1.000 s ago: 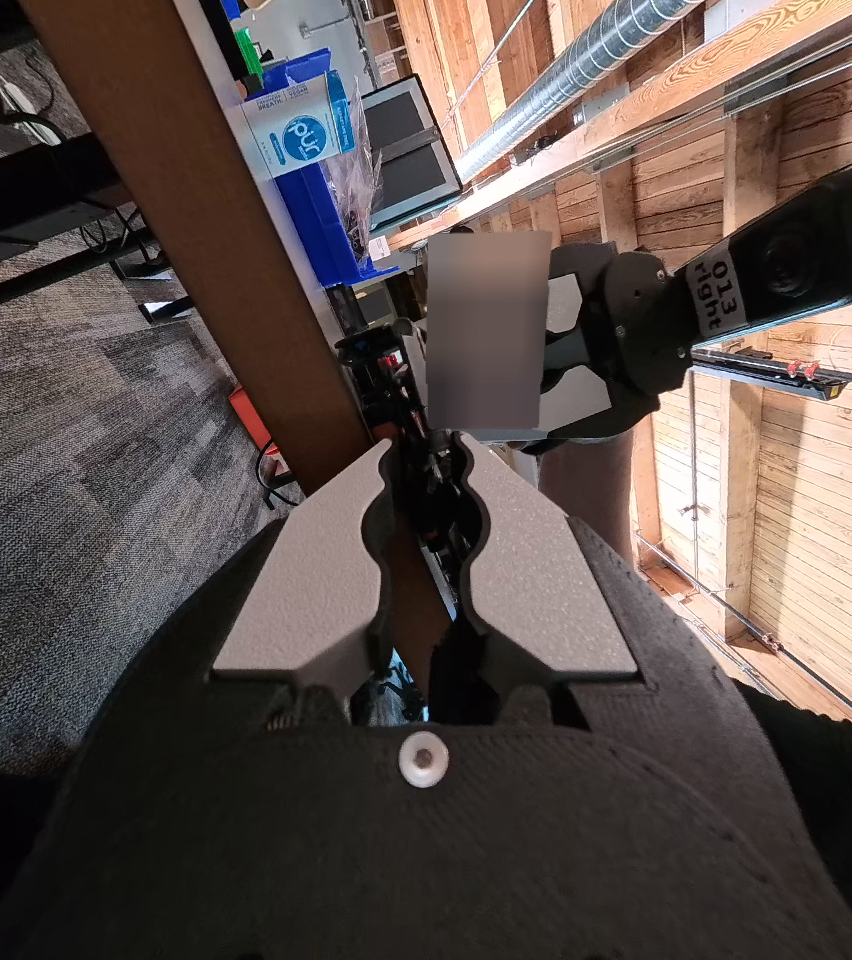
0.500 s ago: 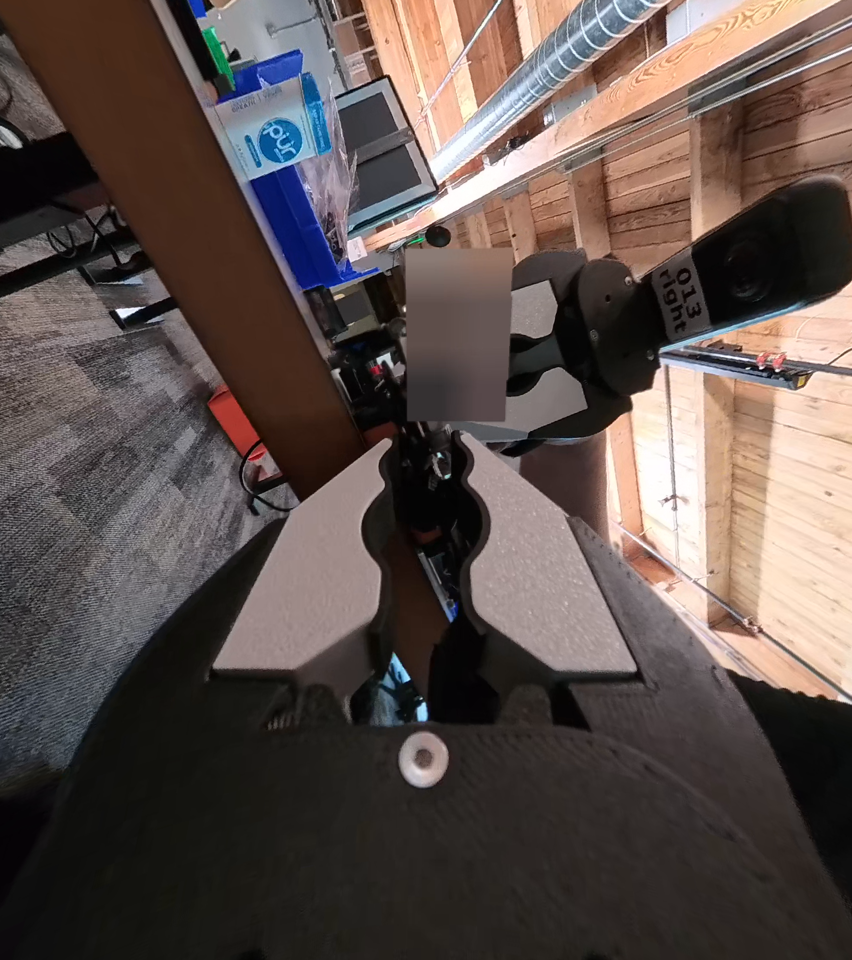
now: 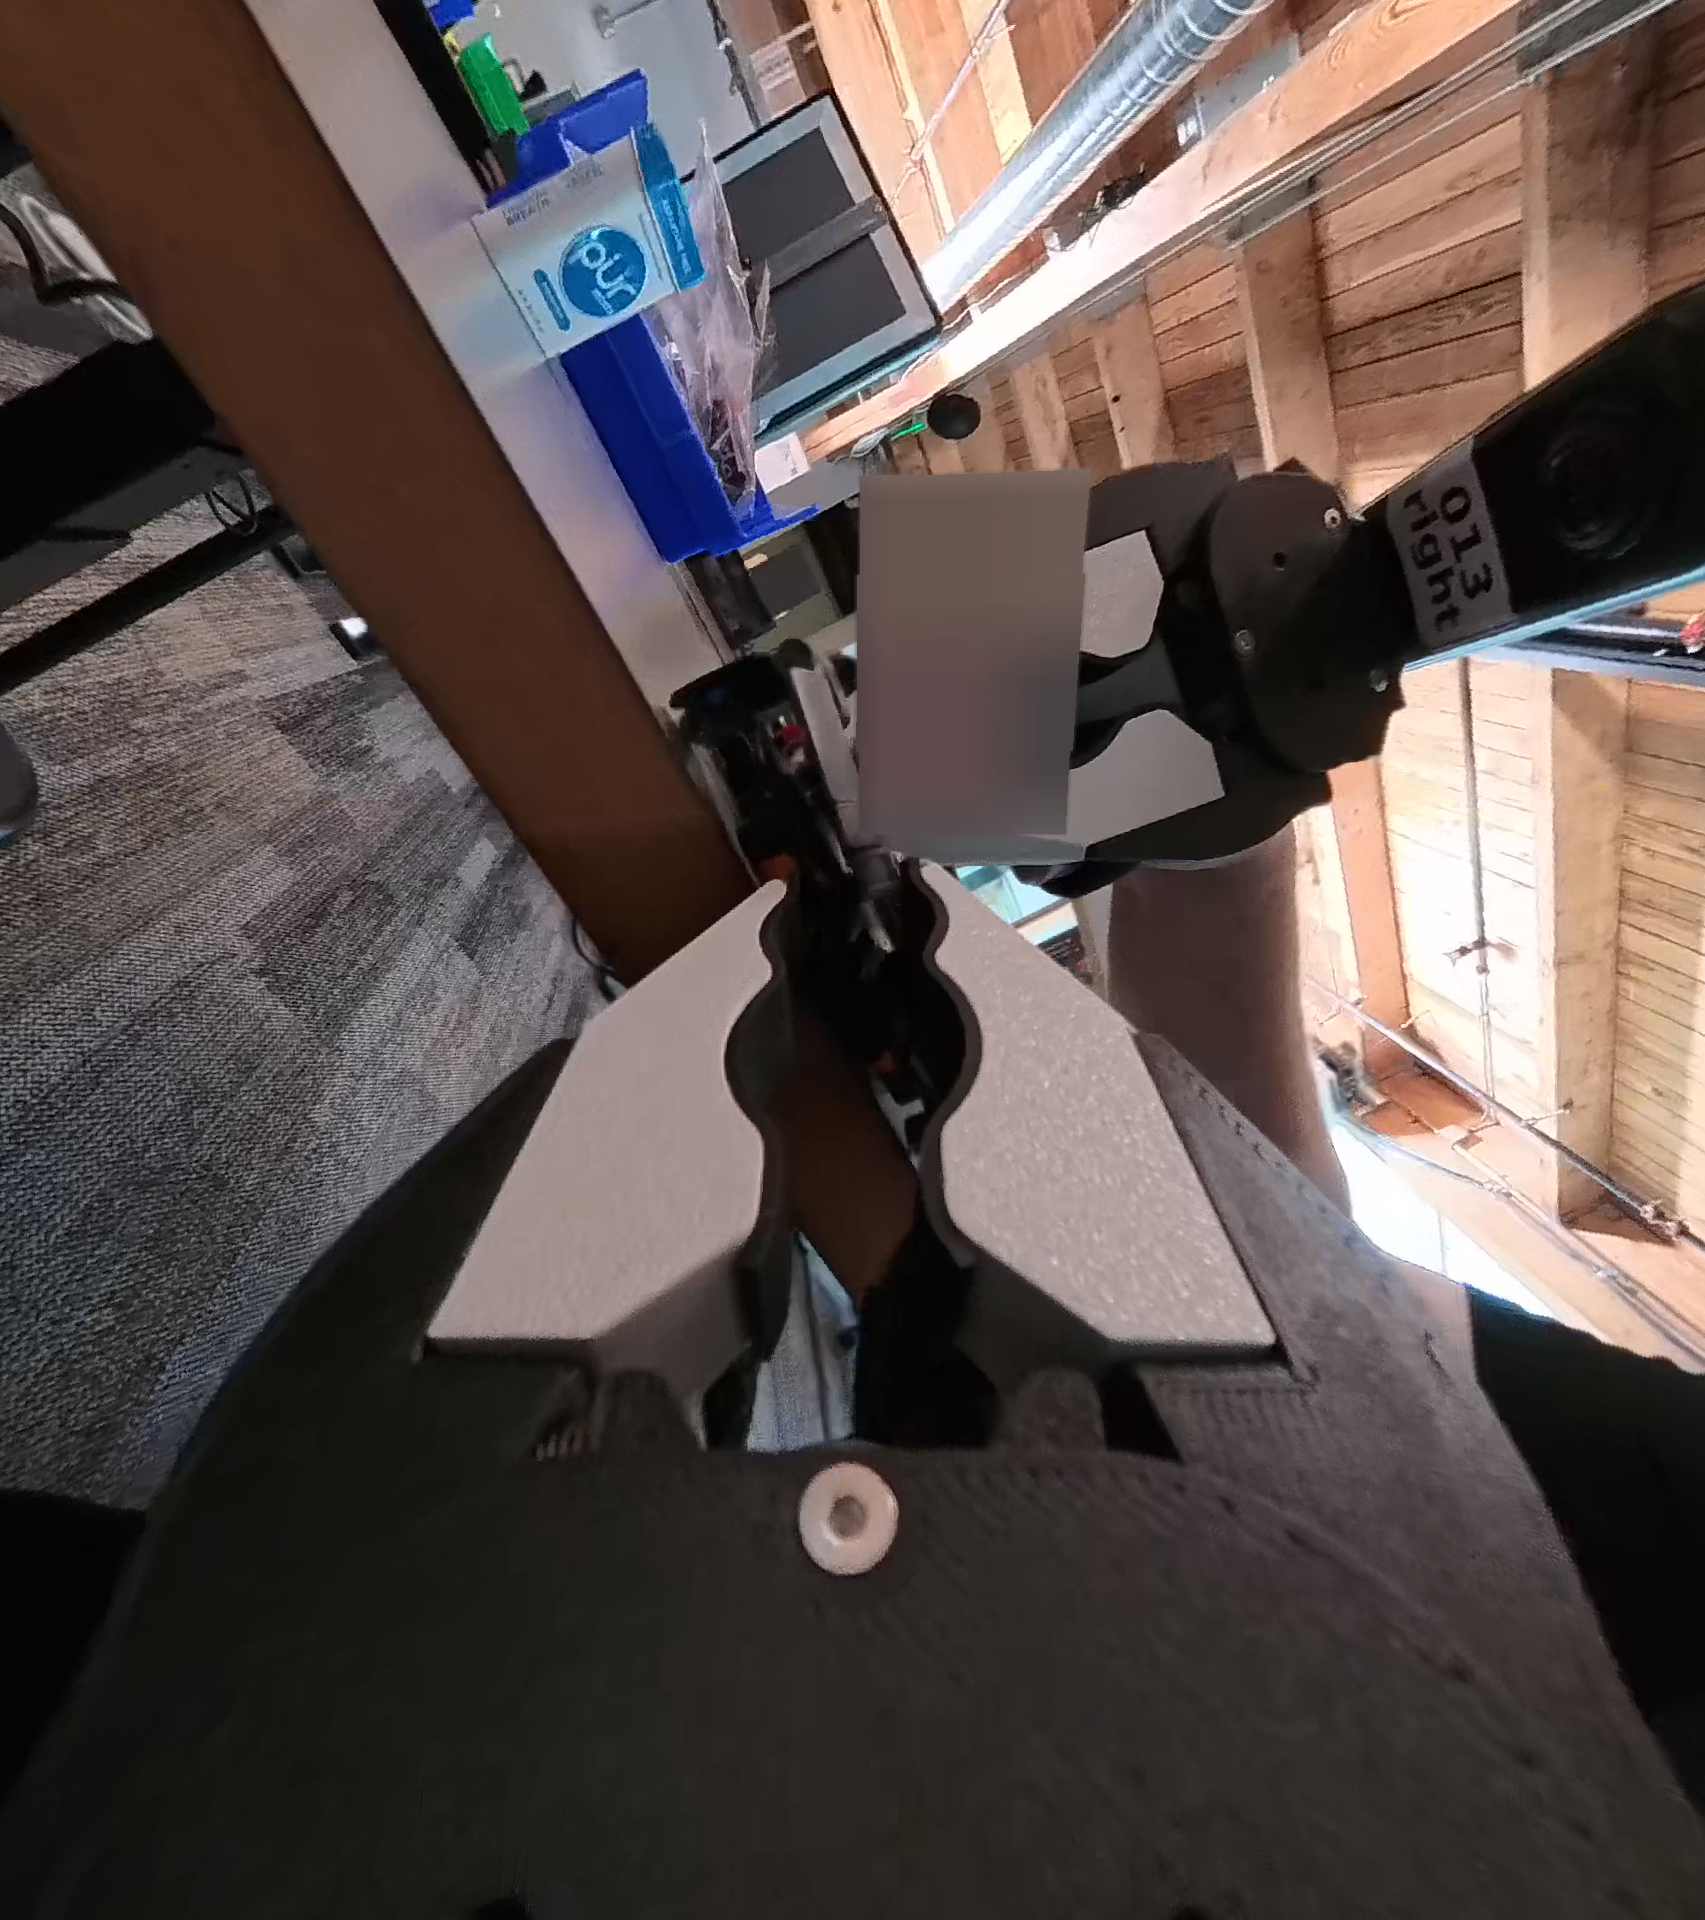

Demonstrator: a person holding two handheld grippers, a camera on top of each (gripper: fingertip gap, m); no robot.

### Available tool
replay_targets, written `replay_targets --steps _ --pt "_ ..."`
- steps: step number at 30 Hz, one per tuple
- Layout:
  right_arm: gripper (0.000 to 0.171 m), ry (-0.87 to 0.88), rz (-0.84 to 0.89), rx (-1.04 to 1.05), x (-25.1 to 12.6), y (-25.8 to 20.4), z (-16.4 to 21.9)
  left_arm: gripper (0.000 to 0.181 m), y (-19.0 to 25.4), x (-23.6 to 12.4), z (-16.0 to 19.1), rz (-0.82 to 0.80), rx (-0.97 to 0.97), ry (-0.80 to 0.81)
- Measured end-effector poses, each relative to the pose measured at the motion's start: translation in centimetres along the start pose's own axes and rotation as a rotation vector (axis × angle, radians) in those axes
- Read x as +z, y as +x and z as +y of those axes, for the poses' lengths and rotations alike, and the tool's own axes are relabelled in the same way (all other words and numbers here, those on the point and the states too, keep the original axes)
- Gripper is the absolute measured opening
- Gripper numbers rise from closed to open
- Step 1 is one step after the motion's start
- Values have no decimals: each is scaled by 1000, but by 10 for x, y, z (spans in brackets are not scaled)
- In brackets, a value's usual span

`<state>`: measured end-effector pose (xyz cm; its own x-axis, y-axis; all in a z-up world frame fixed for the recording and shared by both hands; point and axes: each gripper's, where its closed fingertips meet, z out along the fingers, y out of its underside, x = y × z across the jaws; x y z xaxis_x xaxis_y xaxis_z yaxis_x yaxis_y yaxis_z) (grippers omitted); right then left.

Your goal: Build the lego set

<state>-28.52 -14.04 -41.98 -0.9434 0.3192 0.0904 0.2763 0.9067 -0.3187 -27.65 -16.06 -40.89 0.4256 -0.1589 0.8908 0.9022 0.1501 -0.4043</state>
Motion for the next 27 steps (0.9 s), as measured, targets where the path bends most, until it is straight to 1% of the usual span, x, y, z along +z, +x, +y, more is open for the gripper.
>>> replay_targets --steps 9,23,25,27 --pt "7 8 9 9 -1 1 1 16 1 2 0 45 -18 26" --pt "9 -62 -95 63 -8 4 9 16 0 10 -5 37 -17 -7" --pt "11 -76 -93 65 -10 8 11 16 0 14 -8 33 -8 -16" --pt "19 -94 -88 72 -13 12 15 16 -1 16 -12 26 -7 -14"
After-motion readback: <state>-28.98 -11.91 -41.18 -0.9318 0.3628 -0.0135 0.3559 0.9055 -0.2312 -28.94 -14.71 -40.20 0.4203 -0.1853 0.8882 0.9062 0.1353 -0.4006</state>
